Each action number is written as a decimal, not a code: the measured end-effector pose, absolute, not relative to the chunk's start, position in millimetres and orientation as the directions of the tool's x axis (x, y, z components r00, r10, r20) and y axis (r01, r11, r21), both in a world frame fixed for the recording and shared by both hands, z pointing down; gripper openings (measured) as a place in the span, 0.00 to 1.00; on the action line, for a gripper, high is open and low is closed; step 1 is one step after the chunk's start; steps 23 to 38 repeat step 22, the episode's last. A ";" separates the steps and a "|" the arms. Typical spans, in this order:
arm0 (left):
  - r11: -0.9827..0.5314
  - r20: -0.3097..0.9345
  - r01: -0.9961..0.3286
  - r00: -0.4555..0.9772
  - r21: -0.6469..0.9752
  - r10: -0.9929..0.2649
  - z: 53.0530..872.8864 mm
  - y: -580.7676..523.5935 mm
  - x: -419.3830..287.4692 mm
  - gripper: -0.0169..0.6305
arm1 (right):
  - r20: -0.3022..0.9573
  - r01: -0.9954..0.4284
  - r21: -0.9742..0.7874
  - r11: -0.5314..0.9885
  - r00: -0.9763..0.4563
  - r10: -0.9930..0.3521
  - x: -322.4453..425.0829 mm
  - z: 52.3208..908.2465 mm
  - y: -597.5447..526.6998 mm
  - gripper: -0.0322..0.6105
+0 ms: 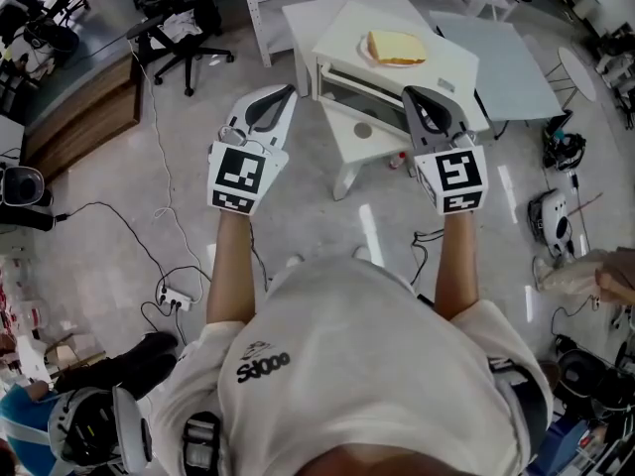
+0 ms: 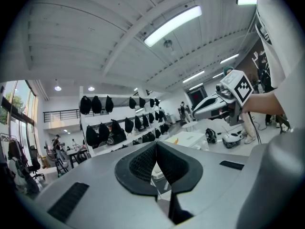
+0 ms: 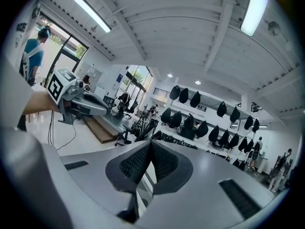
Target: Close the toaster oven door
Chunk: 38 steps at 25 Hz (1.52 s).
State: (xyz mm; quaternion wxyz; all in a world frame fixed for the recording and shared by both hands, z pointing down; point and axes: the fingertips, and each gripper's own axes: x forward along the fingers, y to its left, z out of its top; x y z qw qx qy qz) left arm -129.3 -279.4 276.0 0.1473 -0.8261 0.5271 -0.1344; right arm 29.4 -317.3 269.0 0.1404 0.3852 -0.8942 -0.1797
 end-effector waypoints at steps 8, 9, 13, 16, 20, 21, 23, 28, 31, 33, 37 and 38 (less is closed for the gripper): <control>-0.413 0.081 -0.825 0.415 -0.385 -0.906 285.1 -284.8 -126.6 0.05 | 0.132 -0.631 0.424 0.650 -0.666 -0.734 29.6 279.2 -321.8 0.05; -0.415 0.083 -0.825 0.417 -0.384 -0.905 286.3 -285.3 -125.9 0.05 | 0.133 -0.632 0.424 0.649 -0.665 -0.735 30.0 280.0 -322.3 0.05; -0.423 0.086 -0.823 0.424 -0.380 -0.902 288.7 -288.2 -124.2 0.05 | 0.139 -0.633 0.419 0.650 -0.663 -0.735 31.0 283.3 -324.9 0.05; -0.422 0.087 -0.825 0.422 -0.377 -0.902 289.7 -292.6 -123.3 0.05 | 0.144 -0.632 0.415 0.654 -0.664 -0.733 32.2 286.0 -328.6 0.05; -0.423 0.093 -0.823 0.421 -0.379 -0.902 292.8 -296.7 -122.9 0.05 | 0.149 -0.631 0.414 0.656 -0.664 -0.733 32.8 290.1 -332.7 0.05; -0.424 0.094 -0.823 0.421 -0.378 -0.902 293.3 -297.4 -123.5 0.05 | 0.149 -0.631 0.414 0.656 -0.664 -0.732 32.1 290.5 -333.3 0.05; -0.424 0.095 -0.823 0.421 -0.378 -0.902 293.6 -298.0 -124.3 0.05 | 0.150 -0.630 0.414 0.657 -0.664 -0.732 31.4 290.6 -333.8 0.05; -0.424 0.095 -0.823 0.421 -0.378 -0.902 293.6 -298.0 -124.3 0.05 | 0.150 -0.630 0.414 0.657 -0.664 -0.732 31.4 290.6 -333.8 0.05; -0.424 0.095 -0.823 0.421 -0.378 -0.902 293.6 -298.0 -124.3 0.05 | 0.150 -0.630 0.414 0.657 -0.664 -0.732 31.4 290.6 -333.8 0.05; -0.424 0.095 -0.823 0.421 -0.378 -0.902 293.6 -298.0 -124.3 0.05 | 0.150 -0.630 0.414 0.657 -0.664 -0.732 31.4 290.6 -333.8 0.05; -0.424 0.095 -0.823 0.421 -0.378 -0.902 293.6 -298.0 -124.3 0.05 | 0.150 -0.630 0.414 0.657 -0.664 -0.732 31.4 290.6 -333.8 0.05; -0.424 0.095 -0.823 0.421 -0.378 -0.902 293.6 -298.0 -124.3 0.05 | 0.150 -0.630 0.414 0.657 -0.664 -0.732 31.4 290.6 -333.8 0.05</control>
